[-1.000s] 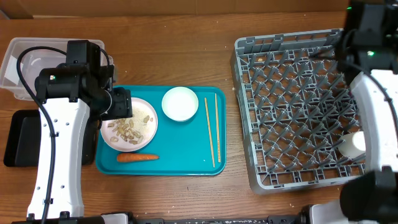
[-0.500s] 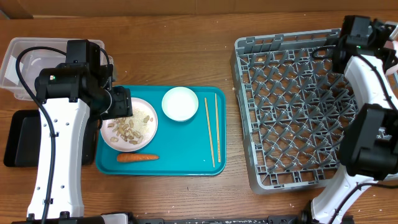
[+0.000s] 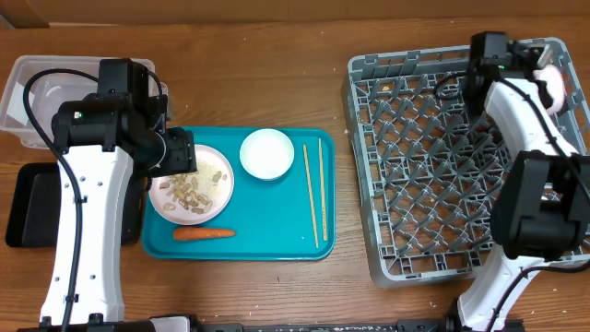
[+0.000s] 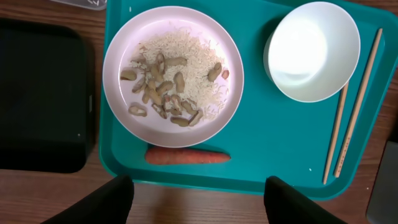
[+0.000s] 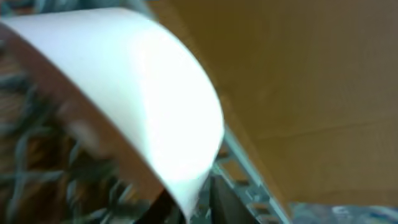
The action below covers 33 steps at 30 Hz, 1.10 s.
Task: Sort waste into correct bins and load items into the dishwasher
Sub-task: 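Carry the pink bowl to the rack's back right and release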
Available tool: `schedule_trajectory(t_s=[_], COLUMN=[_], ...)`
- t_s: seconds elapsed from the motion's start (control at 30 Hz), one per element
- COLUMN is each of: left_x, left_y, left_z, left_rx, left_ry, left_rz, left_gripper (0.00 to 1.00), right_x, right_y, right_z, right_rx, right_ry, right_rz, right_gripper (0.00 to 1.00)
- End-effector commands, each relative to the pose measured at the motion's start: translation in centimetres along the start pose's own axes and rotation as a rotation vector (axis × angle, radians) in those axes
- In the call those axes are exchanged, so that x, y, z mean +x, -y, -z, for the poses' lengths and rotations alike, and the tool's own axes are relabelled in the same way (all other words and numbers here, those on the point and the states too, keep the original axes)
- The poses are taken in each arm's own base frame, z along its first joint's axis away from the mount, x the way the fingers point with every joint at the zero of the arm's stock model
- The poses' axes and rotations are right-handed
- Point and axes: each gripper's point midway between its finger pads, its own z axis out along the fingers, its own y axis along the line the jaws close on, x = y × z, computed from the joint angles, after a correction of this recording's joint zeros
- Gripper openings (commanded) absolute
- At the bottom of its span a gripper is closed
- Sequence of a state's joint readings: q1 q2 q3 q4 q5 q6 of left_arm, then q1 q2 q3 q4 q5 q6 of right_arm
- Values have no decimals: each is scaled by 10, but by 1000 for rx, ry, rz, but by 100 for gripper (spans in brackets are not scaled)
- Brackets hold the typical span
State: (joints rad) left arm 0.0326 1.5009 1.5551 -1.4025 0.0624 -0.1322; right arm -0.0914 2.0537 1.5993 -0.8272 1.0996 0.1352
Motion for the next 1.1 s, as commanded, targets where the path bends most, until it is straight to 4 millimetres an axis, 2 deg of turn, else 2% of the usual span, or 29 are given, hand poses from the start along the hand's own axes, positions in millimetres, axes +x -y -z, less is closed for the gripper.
schedule_trajectory(t_s=[0.0, 0.1, 0.13, 0.2, 0.33, 0.5, 0.57, 0.63, 0.67, 0.73, 0.87, 0.9, 0.97, 1.07], left_x=[-3, -3, -3, -2, -1, 0, 0, -1, -1, -1, -1, -1, -1, 0], left_y=[-1, -1, -1, -1, -1, -1, -1, -1, -1, -1, -1, -1, -1, -1], left_z=[3, 3, 3, 3, 3, 3, 3, 3, 3, 3, 3, 3, 3, 3], left_rx=[-8, -8, -8, -8, -9, -9, -9, -9, -9, -9, -9, -9, -9, -9], left_ry=[13, 13, 13, 12, 6, 3, 3, 4, 4, 4, 4, 4, 4, 4], left_rz=[13, 13, 13, 14, 14, 14, 14, 14, 14, 14, 14, 14, 14, 14], left_gripper=[69, 69, 69, 69, 69, 69, 70, 70, 70, 71, 71, 72, 73, 74], right_x=[13, 20, 20, 19, 6, -12, -16, -17, -12, -2, 27, 35, 48, 77], right_y=[-28, -34, -34, -33, -22, 1, 5, 3, -4, -16, -35, -41, -54, -81], right_z=[11, 18, 22, 29, 52, 94, 117, 150, 187, 236, 314, 329, 345, 375], right_rx=[-112, -138, -141, -147, -182, -352, -483, -685, -899, -1175, -1539, -1584, -1604, -1629], right_ry=[-38, -52, -52, -44, 3, 61, 74, 77, 68, 65, -6, -17, -33, -53], right_rz=[25, 61, 50, 25, -33, -134, -170, -189, -172, -93, 32, 70, 125, 252], right_gripper=[32, 54, 70, 85, 98, 100, 100, 100, 100, 100, 97, 96, 95, 95])
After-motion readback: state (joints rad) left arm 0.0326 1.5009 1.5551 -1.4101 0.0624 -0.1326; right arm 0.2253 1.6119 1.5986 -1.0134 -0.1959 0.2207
